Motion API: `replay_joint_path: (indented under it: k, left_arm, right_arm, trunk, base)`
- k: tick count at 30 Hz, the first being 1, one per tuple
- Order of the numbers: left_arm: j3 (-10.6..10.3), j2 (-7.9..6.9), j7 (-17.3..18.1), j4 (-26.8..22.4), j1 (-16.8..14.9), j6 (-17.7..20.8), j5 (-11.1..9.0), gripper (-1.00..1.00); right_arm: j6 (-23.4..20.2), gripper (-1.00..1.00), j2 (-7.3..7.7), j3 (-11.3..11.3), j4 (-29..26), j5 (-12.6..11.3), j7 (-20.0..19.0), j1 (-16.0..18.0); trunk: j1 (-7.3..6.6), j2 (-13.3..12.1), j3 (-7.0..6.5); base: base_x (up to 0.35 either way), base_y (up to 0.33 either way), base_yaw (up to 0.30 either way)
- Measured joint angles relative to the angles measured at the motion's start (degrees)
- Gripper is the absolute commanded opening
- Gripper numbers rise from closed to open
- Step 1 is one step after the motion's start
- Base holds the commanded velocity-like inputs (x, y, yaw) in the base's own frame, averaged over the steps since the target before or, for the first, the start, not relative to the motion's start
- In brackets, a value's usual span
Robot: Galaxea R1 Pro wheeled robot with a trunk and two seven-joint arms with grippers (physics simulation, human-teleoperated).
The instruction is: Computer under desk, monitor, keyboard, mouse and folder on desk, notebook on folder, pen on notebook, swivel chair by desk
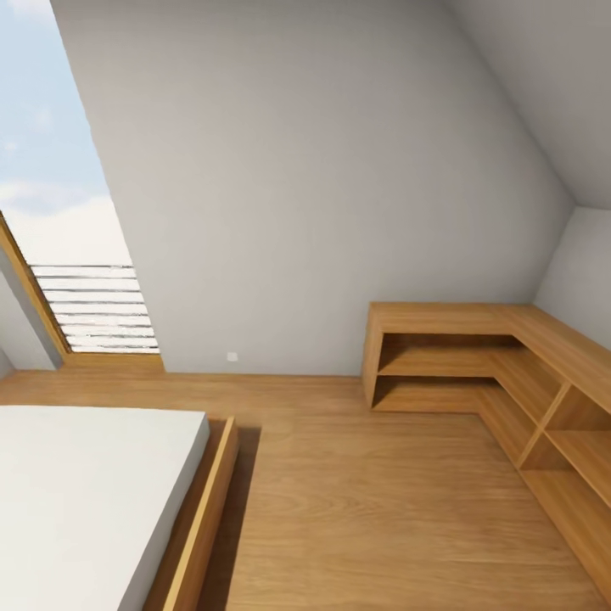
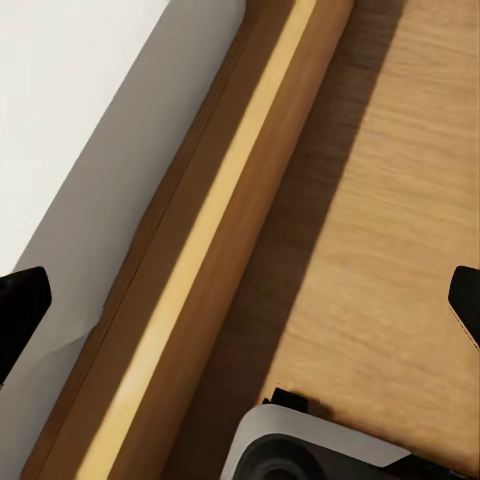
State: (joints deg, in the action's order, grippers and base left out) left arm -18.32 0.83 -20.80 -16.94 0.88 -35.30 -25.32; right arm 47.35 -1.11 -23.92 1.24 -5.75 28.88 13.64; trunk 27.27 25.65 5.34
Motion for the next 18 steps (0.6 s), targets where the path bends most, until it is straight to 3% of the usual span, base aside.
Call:
replay_joint_path:
  k: [18]
  left_arm:
    - [0.0, 0.0, 0.04, 0.0, 0.0, -0.02, 0.0, 1.0]
  right_arm:
    - [0.0, 1.0, 0.0, 0.0, 0.01, 0.0, 0.0, 0.0]
  trunk:
    - [0.0, 0.0, 0.0]
  base:
    - [0.322, 0.0, 0.0]
